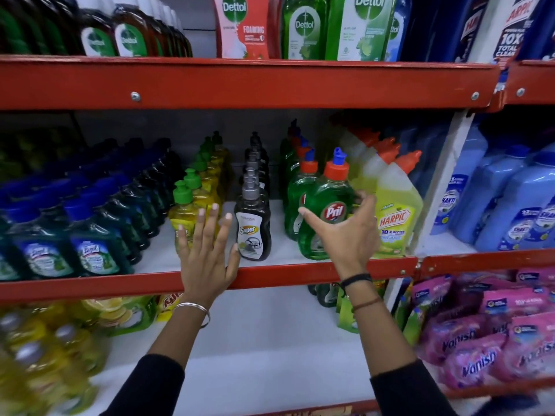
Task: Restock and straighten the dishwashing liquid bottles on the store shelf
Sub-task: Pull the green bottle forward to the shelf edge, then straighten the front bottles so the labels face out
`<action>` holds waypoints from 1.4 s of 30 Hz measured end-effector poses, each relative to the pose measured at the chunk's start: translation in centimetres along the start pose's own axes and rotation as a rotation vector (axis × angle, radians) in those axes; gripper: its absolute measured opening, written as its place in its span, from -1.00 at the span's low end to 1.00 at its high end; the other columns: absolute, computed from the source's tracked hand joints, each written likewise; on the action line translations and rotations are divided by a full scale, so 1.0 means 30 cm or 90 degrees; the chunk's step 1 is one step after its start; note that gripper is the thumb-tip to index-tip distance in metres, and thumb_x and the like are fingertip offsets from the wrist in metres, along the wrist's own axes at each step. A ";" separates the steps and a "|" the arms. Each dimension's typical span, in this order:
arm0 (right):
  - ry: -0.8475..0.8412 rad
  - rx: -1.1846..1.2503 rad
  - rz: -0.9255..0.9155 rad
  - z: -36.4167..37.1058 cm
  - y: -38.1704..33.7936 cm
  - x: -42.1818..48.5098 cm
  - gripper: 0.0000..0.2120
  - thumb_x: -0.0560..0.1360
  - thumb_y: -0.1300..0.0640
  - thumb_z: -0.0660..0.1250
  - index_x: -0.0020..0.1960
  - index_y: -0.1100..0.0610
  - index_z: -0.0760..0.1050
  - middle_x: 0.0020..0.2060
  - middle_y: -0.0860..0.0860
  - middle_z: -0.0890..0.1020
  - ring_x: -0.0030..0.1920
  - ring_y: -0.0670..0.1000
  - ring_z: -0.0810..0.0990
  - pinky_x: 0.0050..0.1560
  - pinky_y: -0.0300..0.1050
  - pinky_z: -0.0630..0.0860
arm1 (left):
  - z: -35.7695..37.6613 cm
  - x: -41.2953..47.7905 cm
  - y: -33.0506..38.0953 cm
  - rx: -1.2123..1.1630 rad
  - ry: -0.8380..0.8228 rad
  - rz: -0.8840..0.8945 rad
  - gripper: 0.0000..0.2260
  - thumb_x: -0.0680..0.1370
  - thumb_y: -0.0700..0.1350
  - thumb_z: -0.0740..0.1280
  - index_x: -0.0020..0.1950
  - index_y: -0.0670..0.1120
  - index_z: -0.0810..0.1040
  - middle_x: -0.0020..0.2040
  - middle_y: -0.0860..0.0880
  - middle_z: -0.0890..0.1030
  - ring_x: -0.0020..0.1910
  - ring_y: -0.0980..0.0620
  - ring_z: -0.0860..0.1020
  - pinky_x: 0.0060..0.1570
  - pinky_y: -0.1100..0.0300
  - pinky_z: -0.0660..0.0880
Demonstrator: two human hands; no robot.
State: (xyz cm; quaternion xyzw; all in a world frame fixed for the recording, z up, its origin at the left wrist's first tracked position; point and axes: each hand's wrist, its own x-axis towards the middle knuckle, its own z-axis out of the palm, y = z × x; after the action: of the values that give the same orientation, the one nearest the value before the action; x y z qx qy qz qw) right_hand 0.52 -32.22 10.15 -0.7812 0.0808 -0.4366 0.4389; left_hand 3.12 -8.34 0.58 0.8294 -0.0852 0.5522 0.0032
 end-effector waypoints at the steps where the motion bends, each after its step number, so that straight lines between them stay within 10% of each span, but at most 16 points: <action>1: -0.010 -0.004 0.004 0.023 -0.003 -0.004 -0.11 0.05 -0.38 0.51 0.19 0.09 0.34 0.07 0.06 0.62 0.01 0.11 0.61 -0.14 -0.08 0.48 | -0.001 0.000 0.000 0.000 -0.002 0.000 -0.47 0.64 0.09 0.02 0.59 -0.01 0.03 0.60 -0.06 0.06 0.58 -0.07 0.02 0.52 -0.17 -0.14; 14: -0.100 -0.039 0.020 0.125 0.039 -0.041 -0.12 0.15 -0.35 0.48 0.26 0.15 0.30 0.15 0.13 0.56 0.07 0.12 0.58 -0.07 0.02 0.56 | -0.031 -0.004 0.010 -0.102 -0.034 0.030 -0.48 0.64 0.04 0.05 0.59 -0.04 0.03 0.61 -0.01 0.02 0.58 -0.05 0.01 0.55 -0.06 -0.03; 20: -0.150 0.303 0.158 0.051 0.099 -0.057 -0.58 0.49 -0.22 0.20 0.19 0.04 0.40 0.17 0.13 0.54 0.19 0.11 0.53 0.24 0.10 0.48 | -0.119 0.000 0.188 -0.473 -0.068 -0.026 -0.58 0.61 -0.10 0.13 0.47 -0.12 0.26 0.51 -0.05 0.27 0.55 0.03 0.16 0.51 0.07 0.13; 27: -0.258 0.394 0.268 0.029 0.108 -0.105 0.05 0.18 -0.65 -0.03 0.43 0.02 0.29 0.42 0.06 0.40 0.40 0.03 0.37 0.44 0.10 0.28 | -0.173 0.134 0.453 -0.772 -0.339 -0.380 -0.22 0.42 0.54 -0.08 0.53 0.21 -0.12 0.57 0.20 -0.13 0.55 0.21 -0.10 0.53 0.08 0.01; 33: -0.319 0.409 0.233 0.021 0.110 -0.090 -0.15 0.34 -0.47 -0.11 0.41 0.02 0.32 0.32 -0.05 0.43 0.28 -0.12 0.37 0.05 -0.39 0.33 | -0.139 0.199 0.455 -0.807 -0.373 -0.460 -0.01 0.16 0.69 -0.21 0.51 0.26 -0.11 0.43 0.41 -0.08 0.44 0.35 -0.04 0.48 0.19 -0.01; 42: -0.327 0.442 0.253 0.016 0.124 -0.057 -0.20 0.38 -0.39 -0.13 0.40 0.07 0.34 0.41 0.04 0.40 0.36 -0.07 0.35 0.36 -0.09 0.26 | -0.159 0.194 0.426 -0.834 -0.428 -0.433 -0.23 0.07 0.70 -0.28 0.28 0.58 -0.12 0.41 0.39 -0.11 0.40 0.25 -0.02 0.48 -0.01 0.02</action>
State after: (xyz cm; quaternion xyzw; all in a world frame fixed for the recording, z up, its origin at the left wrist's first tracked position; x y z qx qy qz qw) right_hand 0.80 -33.30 6.18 -0.6404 -0.0336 -0.1380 0.7548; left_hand -0.93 -21.27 6.63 0.7611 -0.1312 0.0803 0.6302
